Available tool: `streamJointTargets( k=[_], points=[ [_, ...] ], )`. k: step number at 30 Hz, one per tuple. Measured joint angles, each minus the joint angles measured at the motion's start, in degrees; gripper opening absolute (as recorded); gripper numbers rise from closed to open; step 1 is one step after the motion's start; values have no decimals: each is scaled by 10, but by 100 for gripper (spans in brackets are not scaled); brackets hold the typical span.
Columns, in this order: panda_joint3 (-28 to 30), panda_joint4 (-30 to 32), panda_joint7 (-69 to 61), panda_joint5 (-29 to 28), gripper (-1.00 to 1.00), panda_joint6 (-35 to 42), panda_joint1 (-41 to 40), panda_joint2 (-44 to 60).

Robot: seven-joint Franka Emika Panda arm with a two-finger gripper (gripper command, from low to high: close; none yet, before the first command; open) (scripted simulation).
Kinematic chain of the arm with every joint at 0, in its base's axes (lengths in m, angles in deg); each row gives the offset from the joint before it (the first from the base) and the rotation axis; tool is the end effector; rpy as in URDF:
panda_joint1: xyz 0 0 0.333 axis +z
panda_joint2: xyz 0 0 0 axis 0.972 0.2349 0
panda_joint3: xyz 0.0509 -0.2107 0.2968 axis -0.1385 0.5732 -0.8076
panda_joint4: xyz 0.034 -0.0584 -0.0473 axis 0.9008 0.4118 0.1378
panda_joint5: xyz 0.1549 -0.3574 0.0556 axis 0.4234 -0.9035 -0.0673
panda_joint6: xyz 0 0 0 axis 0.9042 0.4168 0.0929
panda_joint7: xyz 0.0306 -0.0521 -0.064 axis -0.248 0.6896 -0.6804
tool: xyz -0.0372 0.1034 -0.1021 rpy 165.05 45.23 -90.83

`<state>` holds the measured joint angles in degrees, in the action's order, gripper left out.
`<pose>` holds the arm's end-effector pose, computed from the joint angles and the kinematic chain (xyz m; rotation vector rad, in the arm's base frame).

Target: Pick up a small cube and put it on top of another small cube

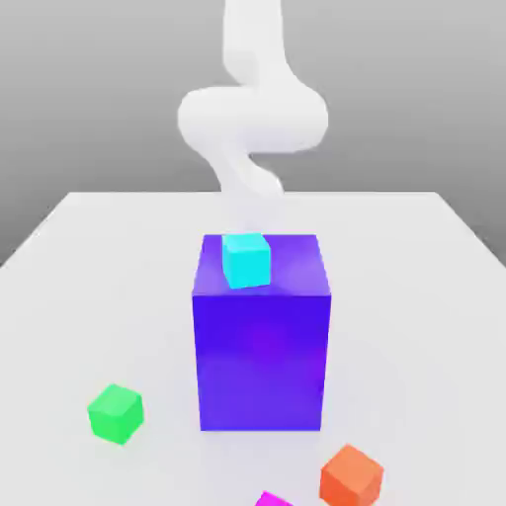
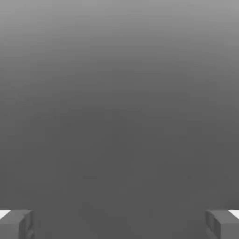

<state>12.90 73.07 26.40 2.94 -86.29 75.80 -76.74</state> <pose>0.3757 0.0018 0.6898 -2.4519 1.0960 -0.9497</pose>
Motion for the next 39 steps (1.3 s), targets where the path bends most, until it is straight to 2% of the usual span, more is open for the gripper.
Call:
streamJointTargets(
  k=[17, 29, 33, 34, 39],
  points=[
    [-39, -13, 175, -11, 0, -102, -27, 357],
    [-26, -23, 302, -27, 0, -173, -6, 606],
    [-18, -37, 314, -32, 0, -229, 1, 689],
    [-17, -41, 315, -33, -100, -243, 2, 707],
    [-17, -41, 316, -34, -100, -244, 2, 707]
  ],
)
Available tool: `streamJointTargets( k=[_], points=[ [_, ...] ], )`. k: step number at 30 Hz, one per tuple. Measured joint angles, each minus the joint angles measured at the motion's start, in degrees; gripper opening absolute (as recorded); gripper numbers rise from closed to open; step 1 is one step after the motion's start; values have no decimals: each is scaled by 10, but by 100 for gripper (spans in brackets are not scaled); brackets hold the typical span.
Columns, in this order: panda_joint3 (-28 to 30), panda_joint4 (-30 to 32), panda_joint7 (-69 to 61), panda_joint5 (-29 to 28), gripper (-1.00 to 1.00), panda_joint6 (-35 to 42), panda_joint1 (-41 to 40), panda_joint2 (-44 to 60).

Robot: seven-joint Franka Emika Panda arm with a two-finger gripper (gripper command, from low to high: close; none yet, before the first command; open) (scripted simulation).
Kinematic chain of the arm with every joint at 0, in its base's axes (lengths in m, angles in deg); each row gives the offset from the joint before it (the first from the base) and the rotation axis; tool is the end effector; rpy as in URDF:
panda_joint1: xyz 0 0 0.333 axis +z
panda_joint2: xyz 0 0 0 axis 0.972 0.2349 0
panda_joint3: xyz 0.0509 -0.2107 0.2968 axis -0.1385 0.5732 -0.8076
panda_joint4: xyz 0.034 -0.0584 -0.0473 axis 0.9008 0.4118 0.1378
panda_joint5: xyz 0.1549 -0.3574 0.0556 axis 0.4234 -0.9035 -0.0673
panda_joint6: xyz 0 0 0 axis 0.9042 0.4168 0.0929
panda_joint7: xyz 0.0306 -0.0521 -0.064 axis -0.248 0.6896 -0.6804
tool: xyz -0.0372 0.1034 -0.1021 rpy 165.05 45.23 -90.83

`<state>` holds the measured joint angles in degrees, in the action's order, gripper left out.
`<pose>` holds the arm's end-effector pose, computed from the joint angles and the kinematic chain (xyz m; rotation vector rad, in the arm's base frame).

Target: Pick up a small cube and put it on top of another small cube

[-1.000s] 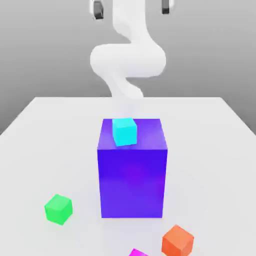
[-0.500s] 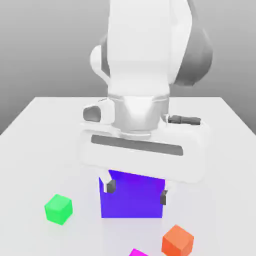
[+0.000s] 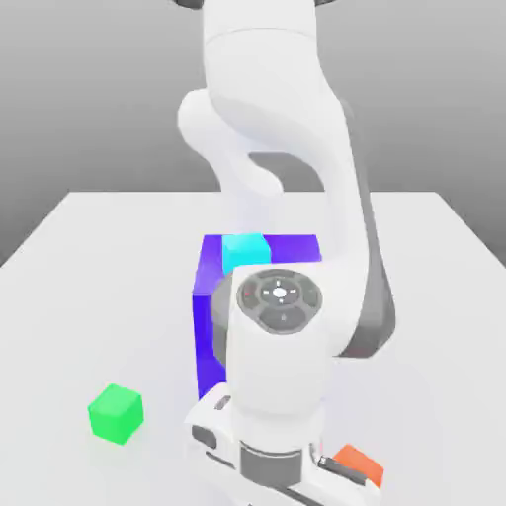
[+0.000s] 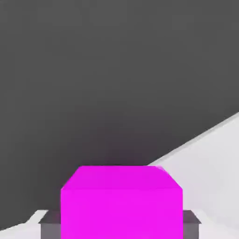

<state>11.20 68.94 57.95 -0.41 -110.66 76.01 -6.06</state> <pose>0.5668 0.0211 0.1360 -2.4874 1.9159 -0.0029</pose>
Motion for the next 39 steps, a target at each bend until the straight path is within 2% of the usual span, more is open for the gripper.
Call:
streamJointTargets(
  k=[2, 7, 17, 26, 34, 39],
  points=[
    [0, -1, 0, 0, -100, -2, 0, 3],
    [-8, 10, -18, 7, -100, 66, -10, -72],
    [-41, 58, -279, 72, -100, 103, -136, -144],
    [-35, 115, -497, 113, -100, 118, -214, -213],
    [-12, 189, -608, 97, -100, 98, -261, -276],
    [-5, 248, -616, 46, -100, 65, -298, -309]
  ],
)
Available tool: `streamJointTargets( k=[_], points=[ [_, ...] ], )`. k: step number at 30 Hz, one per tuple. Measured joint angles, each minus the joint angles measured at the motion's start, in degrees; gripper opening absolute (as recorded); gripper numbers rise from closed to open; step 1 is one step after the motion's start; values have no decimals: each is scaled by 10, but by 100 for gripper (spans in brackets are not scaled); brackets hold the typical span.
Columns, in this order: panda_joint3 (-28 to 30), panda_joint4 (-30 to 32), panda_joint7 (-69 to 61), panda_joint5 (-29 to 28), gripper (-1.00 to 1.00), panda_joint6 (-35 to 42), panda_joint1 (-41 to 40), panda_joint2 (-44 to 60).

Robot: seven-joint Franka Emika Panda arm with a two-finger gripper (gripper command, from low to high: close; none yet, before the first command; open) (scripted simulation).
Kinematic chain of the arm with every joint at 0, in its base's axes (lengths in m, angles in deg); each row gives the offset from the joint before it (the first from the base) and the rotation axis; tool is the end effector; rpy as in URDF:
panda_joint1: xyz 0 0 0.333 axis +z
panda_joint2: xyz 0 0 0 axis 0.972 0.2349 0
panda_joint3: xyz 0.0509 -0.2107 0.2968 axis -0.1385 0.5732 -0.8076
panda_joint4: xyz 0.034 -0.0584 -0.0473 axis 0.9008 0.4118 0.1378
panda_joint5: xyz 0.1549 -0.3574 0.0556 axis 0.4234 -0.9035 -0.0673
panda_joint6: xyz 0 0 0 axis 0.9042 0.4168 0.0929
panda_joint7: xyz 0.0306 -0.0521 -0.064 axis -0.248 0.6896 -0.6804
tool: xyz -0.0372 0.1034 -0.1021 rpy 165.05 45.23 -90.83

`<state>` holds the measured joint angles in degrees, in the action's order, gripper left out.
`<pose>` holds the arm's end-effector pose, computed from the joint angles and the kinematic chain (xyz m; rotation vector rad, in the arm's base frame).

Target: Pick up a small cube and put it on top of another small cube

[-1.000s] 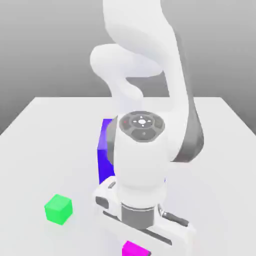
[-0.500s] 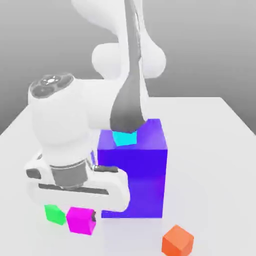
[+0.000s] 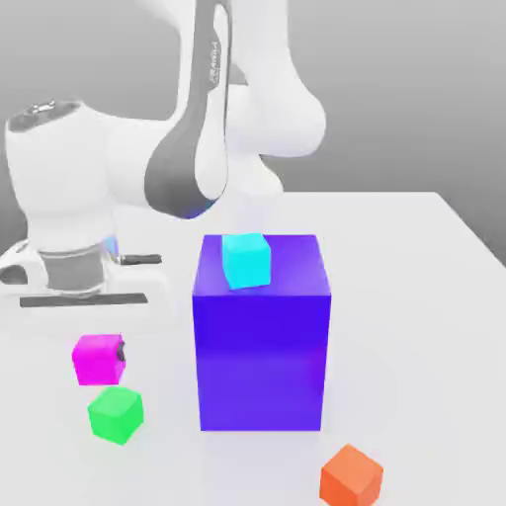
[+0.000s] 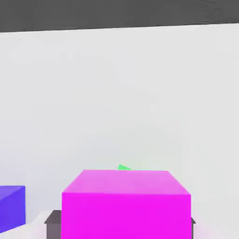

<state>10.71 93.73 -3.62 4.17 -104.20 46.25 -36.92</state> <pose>0.3739 -0.1936 0.2525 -2.8718 1.2415 0.0062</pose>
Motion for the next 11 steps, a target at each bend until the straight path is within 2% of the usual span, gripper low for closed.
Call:
streamJointTargets(
  k=[8, 9, 11],
  points=[
    [-9, 7, 24, -36, -100, -109, -6, 99],
    [-8, 7, 26, -38, 100, -118, -5, 108],
    [-8, 7, 26, -38, 100, -118, -5, 108]
  ],
)
